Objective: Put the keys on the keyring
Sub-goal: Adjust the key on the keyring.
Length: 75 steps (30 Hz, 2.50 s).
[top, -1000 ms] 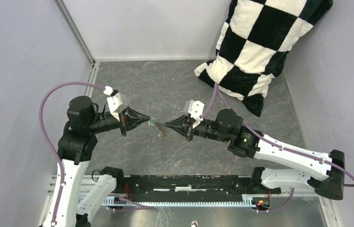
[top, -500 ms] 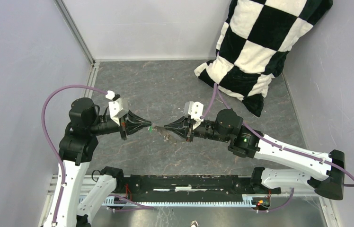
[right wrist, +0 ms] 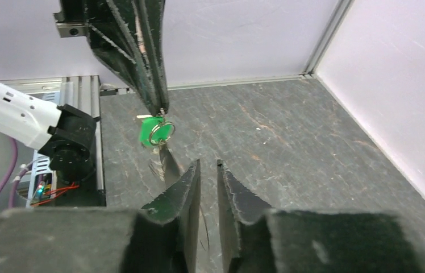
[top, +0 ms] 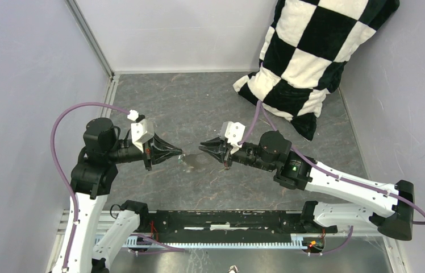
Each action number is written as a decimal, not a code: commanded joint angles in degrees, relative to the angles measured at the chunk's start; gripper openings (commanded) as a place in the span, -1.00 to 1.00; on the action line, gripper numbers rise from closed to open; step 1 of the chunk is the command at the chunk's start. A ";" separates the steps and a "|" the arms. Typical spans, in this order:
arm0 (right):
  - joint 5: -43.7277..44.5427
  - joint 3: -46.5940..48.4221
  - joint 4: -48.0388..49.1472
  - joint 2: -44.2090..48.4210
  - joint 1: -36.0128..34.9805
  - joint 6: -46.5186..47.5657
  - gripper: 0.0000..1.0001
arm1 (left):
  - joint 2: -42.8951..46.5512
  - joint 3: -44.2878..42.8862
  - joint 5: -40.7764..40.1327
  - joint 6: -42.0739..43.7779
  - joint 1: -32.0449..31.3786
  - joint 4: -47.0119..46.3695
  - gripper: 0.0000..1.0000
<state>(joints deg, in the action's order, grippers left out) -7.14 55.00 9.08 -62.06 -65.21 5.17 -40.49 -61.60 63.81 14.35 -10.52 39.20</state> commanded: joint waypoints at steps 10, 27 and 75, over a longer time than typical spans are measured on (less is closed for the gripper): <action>-0.11 4.28 2.79 0.38 1.00 2.00 -0.05 | -0.21 -2.01 1.02 -4.29 -0.02 -0.65 -0.96; -3.46 7.83 0.48 -6.80 -0.52 -11.85 -0.36 | 0.36 2.21 -11.47 -20.59 -0.02 -9.42 -0.96; 16.63 6.91 5.25 -11.27 -6.42 -3.70 -0.78 | 1.29 4.43 -15.64 -34.31 -0.11 -14.66 -0.96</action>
<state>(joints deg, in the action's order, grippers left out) 8.75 63.81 10.17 -76.58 -71.61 -1.83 -39.94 -56.97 48.34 -16.97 -10.52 26.68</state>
